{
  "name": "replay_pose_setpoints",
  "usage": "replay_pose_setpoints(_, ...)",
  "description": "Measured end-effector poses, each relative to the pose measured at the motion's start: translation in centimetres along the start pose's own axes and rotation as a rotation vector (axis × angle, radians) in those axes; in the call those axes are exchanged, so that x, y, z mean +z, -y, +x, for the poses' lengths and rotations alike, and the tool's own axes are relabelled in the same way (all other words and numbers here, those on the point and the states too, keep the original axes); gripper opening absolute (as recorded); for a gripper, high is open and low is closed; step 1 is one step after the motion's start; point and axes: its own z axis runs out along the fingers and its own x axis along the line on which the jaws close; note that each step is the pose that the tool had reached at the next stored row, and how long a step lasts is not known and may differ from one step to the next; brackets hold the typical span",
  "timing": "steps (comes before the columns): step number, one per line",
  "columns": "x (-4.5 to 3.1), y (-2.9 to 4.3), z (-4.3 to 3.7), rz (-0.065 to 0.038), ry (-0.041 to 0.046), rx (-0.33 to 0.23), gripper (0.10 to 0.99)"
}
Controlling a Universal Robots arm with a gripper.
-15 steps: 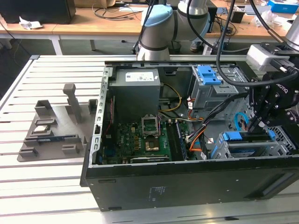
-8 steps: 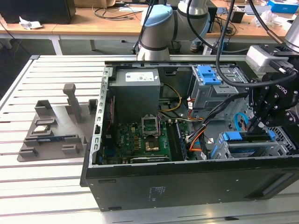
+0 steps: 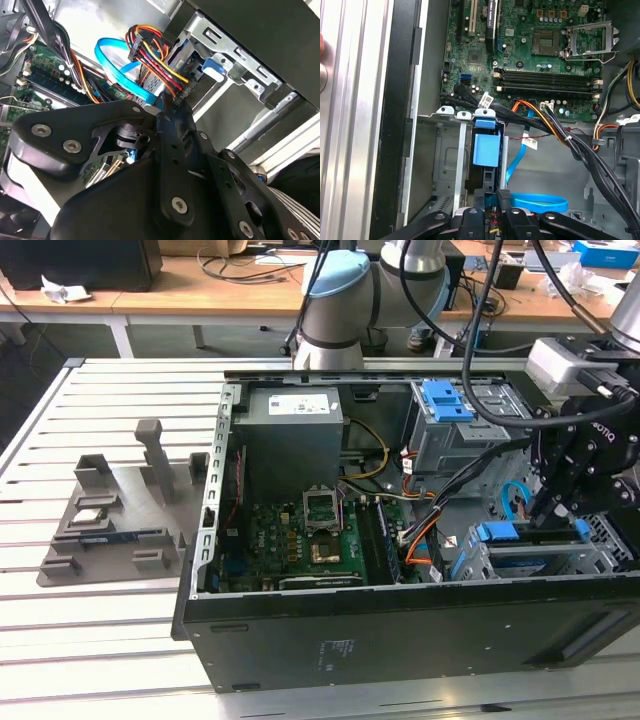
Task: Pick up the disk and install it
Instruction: 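Insert the second disk wire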
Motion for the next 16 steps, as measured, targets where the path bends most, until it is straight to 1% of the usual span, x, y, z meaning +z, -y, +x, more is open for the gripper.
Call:
replay_pose_setpoints(1, -0.31, -0.02, -0.04, 0.0, -0.0009, 0.0, 0.235)
replay_pose_setpoints(2, -1.03, -0.04, -0.24, 0.0, -0.0029, 0.0, 0.235)
replay_pose_setpoints(3, -1.98, -0.08, -0.55, -0.001, -0.0088, 0.0, 0.235)
replay_pose_setpoints(4, -3.16, -0.13, -0.8, -0.001, -0.0154, 0.001, 0.157)
replay_pose_setpoints(5, -3.63, -0.15, -0.93, -0.001, -0.0178, 0.001, 0.106)
replay_pose_setpoints(8, -4.89, -0.22, -1.19, -0.002, -0.0234, 0.001, 0.106)
replay_pose_setpoints(10, -5.8, -0.28, -1.2, -0.002, -0.0264, 0.002, 0.106)
replay_pose_setpoints(16, -5.9, -0.29, -1.19, -0.002, -0.0263, 0.002, 0.106)
